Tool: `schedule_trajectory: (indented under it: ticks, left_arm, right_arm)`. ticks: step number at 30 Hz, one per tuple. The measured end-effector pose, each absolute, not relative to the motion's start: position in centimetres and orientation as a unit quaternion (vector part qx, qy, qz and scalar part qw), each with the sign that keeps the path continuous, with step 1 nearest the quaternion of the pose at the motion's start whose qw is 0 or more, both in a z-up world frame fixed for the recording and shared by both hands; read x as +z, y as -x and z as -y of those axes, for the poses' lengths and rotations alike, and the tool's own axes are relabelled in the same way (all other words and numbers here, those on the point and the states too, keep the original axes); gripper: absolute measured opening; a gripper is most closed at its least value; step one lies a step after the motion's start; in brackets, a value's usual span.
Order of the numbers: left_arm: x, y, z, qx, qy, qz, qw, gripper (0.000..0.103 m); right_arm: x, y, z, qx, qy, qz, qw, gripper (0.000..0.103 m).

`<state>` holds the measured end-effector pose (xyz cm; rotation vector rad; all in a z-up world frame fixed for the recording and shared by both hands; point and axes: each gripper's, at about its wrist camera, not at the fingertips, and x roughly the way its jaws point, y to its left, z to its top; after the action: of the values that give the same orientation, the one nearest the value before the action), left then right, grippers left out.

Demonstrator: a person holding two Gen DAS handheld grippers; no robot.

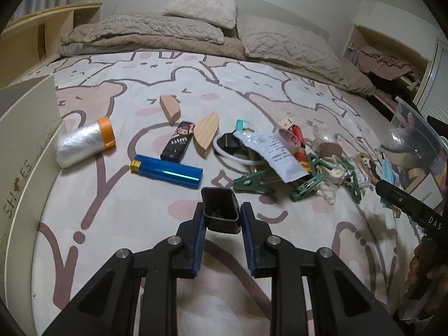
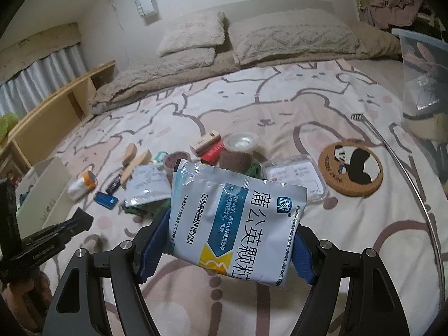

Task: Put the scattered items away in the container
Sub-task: 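Lift and carry the black cap and white sachet over the shoe box with both tools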

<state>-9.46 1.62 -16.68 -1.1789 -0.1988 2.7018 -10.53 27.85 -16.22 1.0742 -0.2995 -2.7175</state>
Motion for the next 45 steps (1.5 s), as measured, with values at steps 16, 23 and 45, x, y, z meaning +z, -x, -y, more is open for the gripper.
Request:
schedule_trajectory:
  ticks: [16,23,45]
  left_arm:
    - [-10.5,8.9,-0.7,0.936,0.342,0.021,0.083,0.024]
    - [-7.9,8.5,-0.4,0.942,0.324,0.017,0.083,0.024]
    - [-1.4,4.2,5.4,0.963,0.263,0.016,0.051,0.024]
  right_arm:
    - [-11.1,11.1,-26.8,-0.941,-0.309,0.072,0.115,0.078]
    - [-8.5,11.0,-25.3,-0.946,-0.289,0.064,0.131,0.078]
    - [-3.0,8.5,-17.9,-0.951,-0.243,0.019,0.188,0.078]
